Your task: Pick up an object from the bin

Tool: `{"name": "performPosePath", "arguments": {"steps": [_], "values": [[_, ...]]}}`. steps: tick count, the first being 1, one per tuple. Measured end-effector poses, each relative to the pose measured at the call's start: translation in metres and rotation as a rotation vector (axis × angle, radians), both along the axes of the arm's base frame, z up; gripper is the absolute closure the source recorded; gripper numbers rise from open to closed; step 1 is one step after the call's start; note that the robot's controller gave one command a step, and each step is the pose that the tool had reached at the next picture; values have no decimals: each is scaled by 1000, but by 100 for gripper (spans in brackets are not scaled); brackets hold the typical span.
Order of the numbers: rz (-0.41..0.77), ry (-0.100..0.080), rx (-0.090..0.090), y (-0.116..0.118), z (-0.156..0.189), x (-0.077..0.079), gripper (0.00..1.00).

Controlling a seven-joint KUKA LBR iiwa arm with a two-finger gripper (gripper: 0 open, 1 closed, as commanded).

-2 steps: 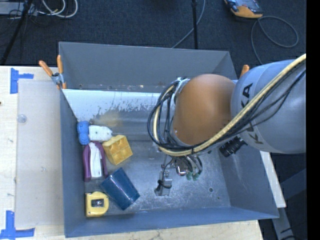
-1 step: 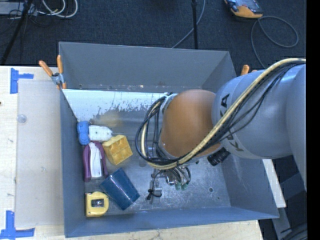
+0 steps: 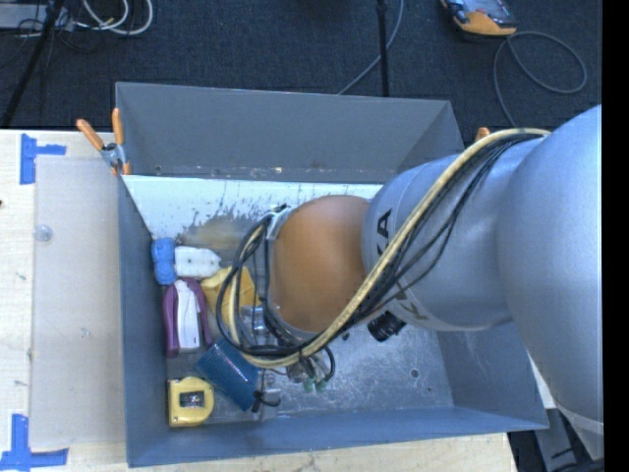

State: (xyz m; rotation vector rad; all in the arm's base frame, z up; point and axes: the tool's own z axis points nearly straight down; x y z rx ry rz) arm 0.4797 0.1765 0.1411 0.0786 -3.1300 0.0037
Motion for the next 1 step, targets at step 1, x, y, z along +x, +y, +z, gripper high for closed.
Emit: {"name": "performPosePath", "arguments": {"steps": [1], "values": [[6,-13,6,16,-16,11,0]]}}
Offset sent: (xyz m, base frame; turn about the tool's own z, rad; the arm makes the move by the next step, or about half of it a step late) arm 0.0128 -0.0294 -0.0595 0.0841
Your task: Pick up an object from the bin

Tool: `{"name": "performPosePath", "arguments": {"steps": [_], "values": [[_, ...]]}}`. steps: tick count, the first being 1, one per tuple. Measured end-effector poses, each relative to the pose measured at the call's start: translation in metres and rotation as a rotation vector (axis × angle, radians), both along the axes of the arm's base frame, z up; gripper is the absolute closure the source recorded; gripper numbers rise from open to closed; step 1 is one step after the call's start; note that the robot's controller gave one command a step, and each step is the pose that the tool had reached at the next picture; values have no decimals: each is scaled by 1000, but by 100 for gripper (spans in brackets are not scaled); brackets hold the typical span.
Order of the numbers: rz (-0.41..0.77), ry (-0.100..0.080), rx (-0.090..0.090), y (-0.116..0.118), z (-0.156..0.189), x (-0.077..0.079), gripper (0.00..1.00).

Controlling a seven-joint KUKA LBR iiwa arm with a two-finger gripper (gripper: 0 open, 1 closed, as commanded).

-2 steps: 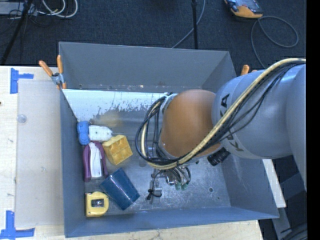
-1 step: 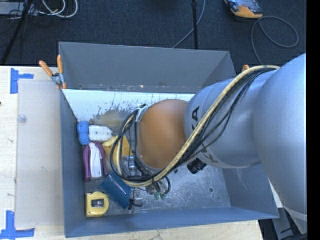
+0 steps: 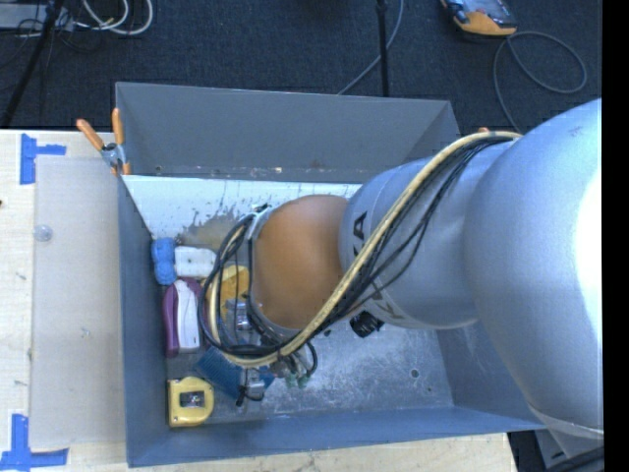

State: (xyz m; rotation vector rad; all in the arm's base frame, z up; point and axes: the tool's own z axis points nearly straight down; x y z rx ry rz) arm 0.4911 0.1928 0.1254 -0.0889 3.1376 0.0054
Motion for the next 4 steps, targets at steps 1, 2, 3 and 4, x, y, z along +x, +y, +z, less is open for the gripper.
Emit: {"name": "performPosePath", "arguments": {"steps": [1,2,3,4], "values": [[-68,-5,2,-31,-27,5,0],[-150,2,-1,-46,-39,8,100],[-151,2,-1,-46,-39,8,100],[-178,3,-1,-50,-56,9,100]]}}
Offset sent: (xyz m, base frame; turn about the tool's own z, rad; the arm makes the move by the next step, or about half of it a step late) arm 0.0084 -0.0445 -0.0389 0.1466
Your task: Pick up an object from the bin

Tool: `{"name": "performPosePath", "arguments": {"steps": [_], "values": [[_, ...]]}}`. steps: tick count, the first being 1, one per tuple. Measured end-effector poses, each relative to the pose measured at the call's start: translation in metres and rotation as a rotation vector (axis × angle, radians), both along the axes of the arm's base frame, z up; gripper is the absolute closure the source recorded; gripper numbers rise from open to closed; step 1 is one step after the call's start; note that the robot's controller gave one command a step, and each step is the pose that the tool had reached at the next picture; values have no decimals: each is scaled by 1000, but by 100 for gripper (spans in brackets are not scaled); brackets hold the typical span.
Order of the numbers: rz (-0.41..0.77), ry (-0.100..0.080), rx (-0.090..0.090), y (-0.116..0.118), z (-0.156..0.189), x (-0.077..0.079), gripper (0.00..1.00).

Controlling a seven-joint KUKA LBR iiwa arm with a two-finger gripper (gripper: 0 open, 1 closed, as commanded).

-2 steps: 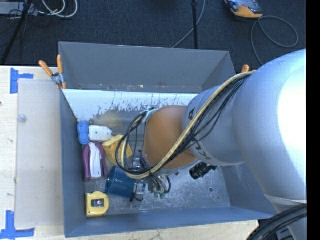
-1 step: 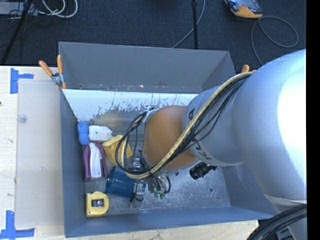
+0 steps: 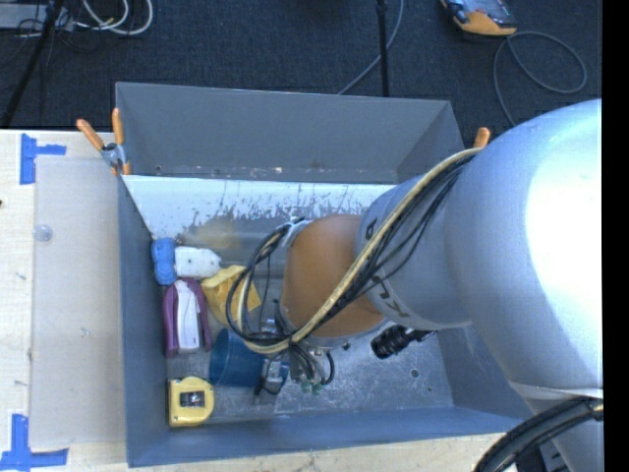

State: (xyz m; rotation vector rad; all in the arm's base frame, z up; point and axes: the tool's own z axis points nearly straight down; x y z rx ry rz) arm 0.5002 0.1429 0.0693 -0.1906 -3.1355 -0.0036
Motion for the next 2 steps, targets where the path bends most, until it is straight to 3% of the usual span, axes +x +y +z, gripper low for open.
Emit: {"name": "performPosePath", "arguments": {"steps": [1,2], "values": [[-1,0,0,0,0,0,100],[6,9,-2,3,49,0,100]]}}
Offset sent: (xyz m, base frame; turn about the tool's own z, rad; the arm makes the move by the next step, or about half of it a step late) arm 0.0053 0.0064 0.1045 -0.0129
